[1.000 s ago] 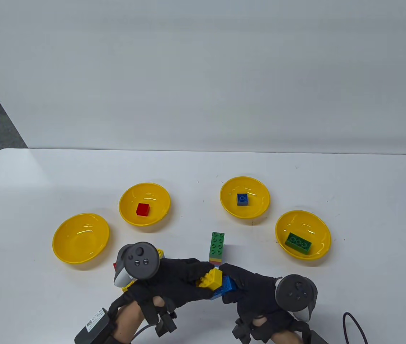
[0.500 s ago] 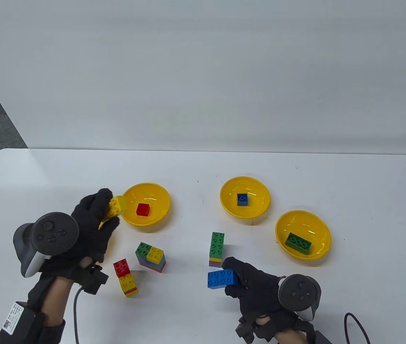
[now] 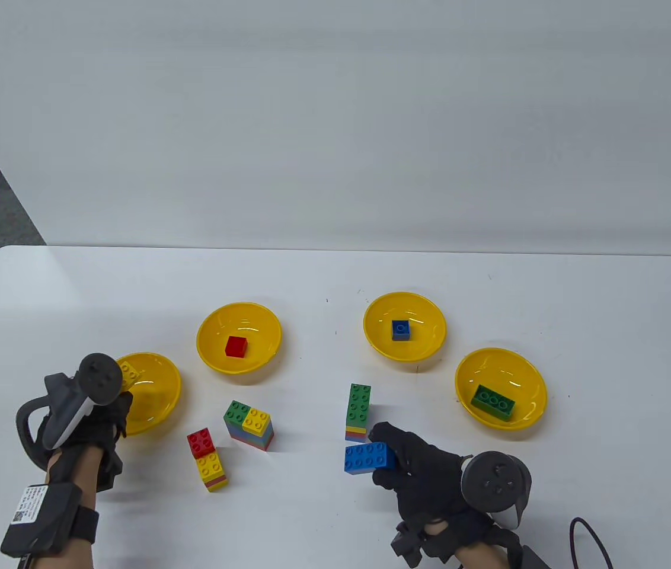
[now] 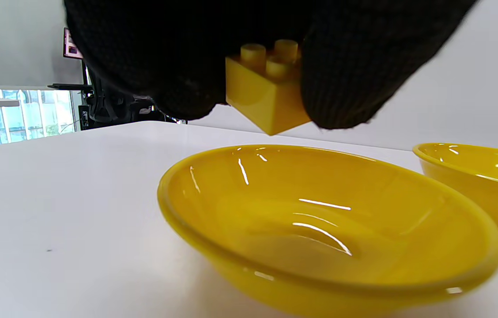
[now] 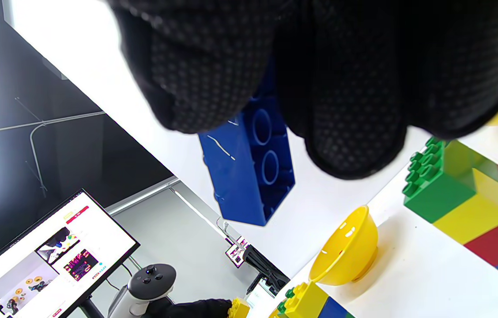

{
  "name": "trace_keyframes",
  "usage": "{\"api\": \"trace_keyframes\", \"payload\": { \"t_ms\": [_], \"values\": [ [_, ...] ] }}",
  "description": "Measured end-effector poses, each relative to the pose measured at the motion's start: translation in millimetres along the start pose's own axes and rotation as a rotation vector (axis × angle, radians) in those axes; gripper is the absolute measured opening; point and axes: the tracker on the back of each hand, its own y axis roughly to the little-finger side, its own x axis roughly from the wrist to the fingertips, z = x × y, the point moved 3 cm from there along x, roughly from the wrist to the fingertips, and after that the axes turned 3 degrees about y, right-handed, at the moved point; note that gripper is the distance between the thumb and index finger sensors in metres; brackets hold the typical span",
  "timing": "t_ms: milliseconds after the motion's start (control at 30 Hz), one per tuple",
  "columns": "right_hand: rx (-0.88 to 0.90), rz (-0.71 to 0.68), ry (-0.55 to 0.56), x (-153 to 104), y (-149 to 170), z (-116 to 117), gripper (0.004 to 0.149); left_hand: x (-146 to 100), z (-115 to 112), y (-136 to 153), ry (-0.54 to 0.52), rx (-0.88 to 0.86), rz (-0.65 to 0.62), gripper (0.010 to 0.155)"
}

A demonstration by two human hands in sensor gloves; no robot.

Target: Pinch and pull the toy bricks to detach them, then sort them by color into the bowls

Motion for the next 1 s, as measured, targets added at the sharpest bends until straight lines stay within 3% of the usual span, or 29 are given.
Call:
{"api": "trace_keyframes", "payload": {
  "t_ms": [267, 500, 733, 1000],
  "values": [
    [-0.003, 0.009, 0.003, 1, 1, -1, 0.064, -21, 30, 3, -0.127, -0.158, -0.052, 0.07],
    [-0.016, 0.001, 0.003, 3, -2, -7, 0.064, -80, 64, -39, -0.337, -0.302, -0.293, 0.072],
    [0.08, 0.045, 0.208, 6, 5, -66, 0.064, -129, 53, -80, -0.421, -0.326, -0.507, 0.072],
    [0.084, 0.152, 0.307, 10, 29, -94, 0.064, -147, 34, -101, -0.349, -0.196, -0.612, 0.071]
  ]
}}
